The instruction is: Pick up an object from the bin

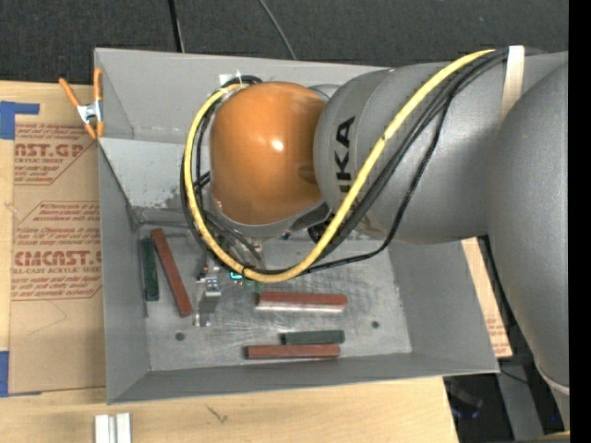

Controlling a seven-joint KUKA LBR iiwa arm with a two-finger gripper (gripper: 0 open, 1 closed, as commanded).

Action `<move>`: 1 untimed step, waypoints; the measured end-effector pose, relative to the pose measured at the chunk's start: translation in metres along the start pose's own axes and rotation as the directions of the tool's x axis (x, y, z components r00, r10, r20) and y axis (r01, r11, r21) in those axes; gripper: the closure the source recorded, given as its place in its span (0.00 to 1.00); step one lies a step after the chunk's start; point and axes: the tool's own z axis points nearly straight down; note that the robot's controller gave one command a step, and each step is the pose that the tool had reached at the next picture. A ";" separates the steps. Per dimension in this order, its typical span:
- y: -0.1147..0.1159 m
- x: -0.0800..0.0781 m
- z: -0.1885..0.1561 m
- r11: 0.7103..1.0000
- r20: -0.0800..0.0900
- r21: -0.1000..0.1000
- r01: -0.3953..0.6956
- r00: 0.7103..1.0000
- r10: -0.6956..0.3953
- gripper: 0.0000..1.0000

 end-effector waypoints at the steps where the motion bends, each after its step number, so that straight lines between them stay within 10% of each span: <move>1: -0.001 -0.002 -0.005 1.000 0.008 -0.002 -0.002 1.000 0.002 0.00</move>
Offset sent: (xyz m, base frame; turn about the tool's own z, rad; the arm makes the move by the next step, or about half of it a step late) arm 0.0155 -0.0952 -0.0895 -0.0715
